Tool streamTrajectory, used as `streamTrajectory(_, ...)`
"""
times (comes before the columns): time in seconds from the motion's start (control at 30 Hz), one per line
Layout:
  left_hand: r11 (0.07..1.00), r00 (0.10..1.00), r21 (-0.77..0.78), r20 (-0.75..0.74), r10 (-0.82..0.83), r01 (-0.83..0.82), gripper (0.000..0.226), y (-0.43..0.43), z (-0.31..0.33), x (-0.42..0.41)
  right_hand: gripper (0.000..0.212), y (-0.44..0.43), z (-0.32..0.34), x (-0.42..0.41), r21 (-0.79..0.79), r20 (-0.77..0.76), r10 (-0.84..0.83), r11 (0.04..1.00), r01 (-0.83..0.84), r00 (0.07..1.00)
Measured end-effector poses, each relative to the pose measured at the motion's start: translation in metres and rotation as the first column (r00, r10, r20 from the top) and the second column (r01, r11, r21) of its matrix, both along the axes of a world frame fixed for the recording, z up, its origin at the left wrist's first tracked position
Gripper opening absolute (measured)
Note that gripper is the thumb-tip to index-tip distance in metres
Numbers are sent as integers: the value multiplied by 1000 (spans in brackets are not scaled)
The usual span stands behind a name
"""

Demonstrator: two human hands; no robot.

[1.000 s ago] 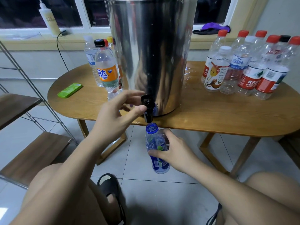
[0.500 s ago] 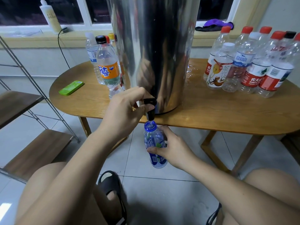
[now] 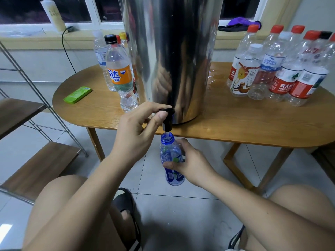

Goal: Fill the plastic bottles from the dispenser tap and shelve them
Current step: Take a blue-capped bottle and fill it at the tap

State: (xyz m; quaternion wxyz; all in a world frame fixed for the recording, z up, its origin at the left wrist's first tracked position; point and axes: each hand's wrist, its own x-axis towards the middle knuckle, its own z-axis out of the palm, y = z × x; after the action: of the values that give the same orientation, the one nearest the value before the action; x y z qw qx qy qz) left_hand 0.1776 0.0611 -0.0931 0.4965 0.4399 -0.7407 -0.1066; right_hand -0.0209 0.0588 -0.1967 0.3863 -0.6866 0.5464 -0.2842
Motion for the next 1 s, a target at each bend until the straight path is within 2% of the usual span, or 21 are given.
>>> streamTrajectory(0.4, 993, 987, 117, -156, 20, -1, 25, 6, -6, -8, 76, -1, -6, 1, 6, -35, 4, 1000, -4, 999)
streamTrajectory(1.0, 979, 973, 203, -228, 23, 24, 22, 10, -1, -10, 75, -5, -12, 3, 20, -43, 7, 1000, -6, 999)
